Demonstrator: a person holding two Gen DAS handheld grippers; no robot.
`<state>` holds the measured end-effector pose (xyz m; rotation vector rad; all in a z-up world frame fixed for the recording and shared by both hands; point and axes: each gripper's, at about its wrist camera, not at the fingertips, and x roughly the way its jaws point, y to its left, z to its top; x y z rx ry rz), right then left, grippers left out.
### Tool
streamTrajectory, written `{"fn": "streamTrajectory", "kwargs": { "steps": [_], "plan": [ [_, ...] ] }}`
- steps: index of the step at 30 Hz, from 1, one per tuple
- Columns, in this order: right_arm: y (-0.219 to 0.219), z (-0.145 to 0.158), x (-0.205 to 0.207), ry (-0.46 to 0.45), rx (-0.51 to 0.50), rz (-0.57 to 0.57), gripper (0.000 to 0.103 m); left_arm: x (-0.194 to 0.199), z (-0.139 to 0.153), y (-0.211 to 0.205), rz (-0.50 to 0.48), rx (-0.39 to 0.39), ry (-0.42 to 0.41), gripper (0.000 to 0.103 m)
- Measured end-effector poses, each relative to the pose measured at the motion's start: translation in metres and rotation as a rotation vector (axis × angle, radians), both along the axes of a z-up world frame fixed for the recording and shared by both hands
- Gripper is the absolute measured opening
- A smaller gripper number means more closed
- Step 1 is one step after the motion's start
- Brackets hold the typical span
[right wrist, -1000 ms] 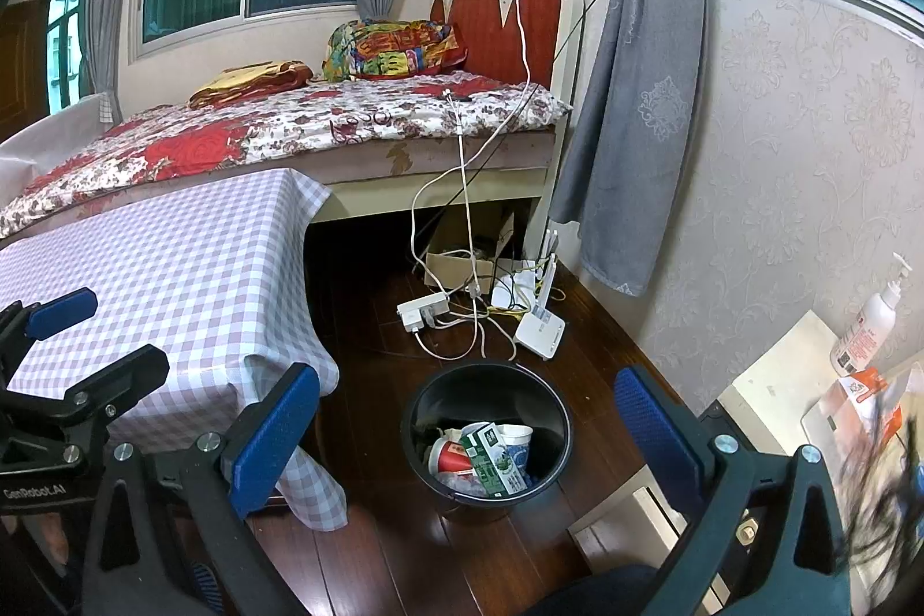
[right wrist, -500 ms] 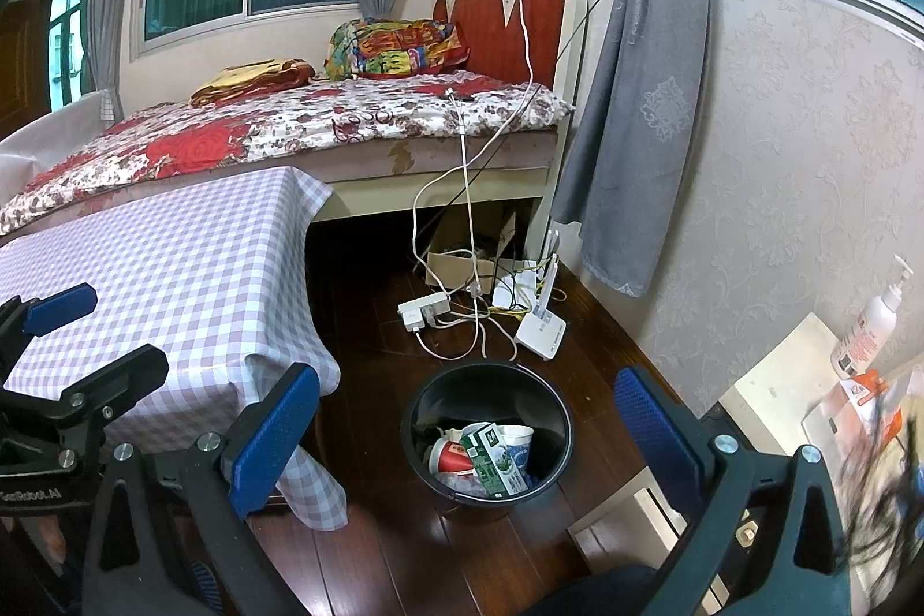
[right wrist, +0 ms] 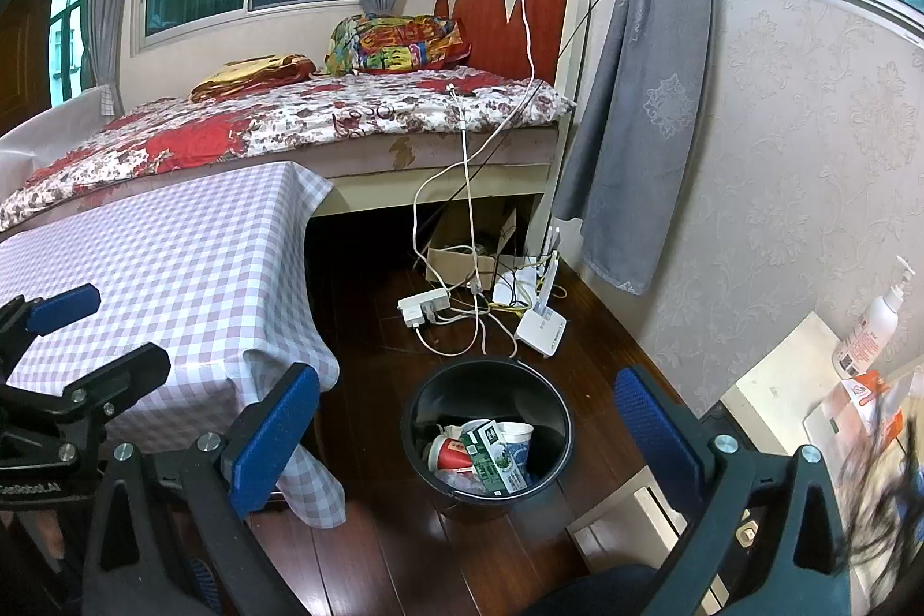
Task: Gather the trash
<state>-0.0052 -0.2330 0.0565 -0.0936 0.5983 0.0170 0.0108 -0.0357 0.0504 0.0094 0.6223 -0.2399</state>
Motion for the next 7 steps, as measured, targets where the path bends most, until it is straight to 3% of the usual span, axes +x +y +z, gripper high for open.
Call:
{"fn": "streamTrajectory", "kwargs": {
  "steps": [7],
  "plan": [
    [-0.0017, -0.0059, 0.0012, 0.008, 0.004, -0.002, 0.103, -0.0001, -0.0018, -0.0023, -0.021, -0.006, -0.003, 0.102]
  ]
}}
